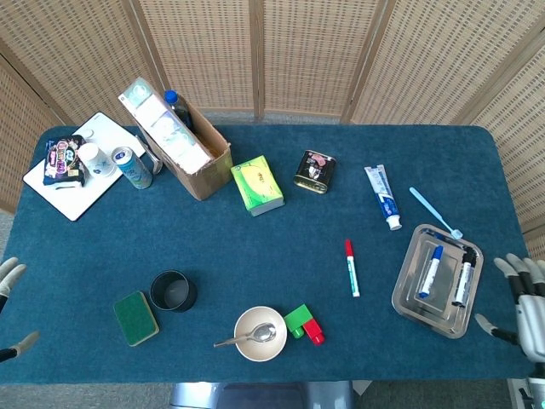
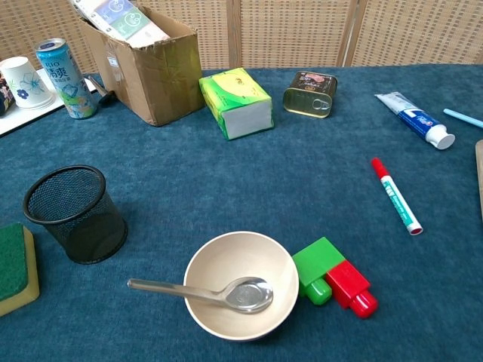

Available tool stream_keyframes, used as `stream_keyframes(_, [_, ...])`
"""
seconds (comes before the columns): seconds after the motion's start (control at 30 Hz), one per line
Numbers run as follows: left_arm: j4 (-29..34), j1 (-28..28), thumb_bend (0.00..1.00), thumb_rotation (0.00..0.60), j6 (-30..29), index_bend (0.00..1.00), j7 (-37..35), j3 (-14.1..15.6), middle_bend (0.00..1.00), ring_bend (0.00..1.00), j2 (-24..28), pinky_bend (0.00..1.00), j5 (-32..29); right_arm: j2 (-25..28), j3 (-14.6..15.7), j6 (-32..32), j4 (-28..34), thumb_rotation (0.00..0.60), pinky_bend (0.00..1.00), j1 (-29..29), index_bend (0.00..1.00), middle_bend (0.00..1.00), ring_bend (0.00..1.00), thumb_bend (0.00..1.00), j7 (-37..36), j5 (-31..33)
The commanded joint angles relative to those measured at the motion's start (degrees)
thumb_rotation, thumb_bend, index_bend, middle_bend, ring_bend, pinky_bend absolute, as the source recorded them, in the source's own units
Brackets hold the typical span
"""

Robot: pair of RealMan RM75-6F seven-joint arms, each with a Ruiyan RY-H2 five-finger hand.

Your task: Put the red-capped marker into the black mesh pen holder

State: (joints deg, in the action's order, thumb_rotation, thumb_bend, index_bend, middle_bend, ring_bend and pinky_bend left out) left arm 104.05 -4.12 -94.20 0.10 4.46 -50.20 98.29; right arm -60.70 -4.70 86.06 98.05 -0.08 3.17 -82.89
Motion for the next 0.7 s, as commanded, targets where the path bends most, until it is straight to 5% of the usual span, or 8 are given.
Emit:
stream_keyframes(0.03, [-0.05, 0.07, 0.06, 0.6, 0.23, 0.0, 0.14, 0.0, 0.0, 0.0, -0.03, 0.11, -0.13, -2.14, -0.79, -3.95, 2.33, 0.6, 0.01, 3.23, 0.15, 0.0, 0.0, 0.0, 5.4, 1.08])
stream_keyframes(0.7, [0.76, 0.38, 0.06, 0.6, 1.01, 0.0, -0.45, -0.25, 0.0, 0.0, 0.6, 0.11, -1.2, -17.13, -6.05, -14.66, 4.48, 0.6, 0.01, 16.03, 0.2, 0.0, 0.0, 0.0, 27.18, 18.05])
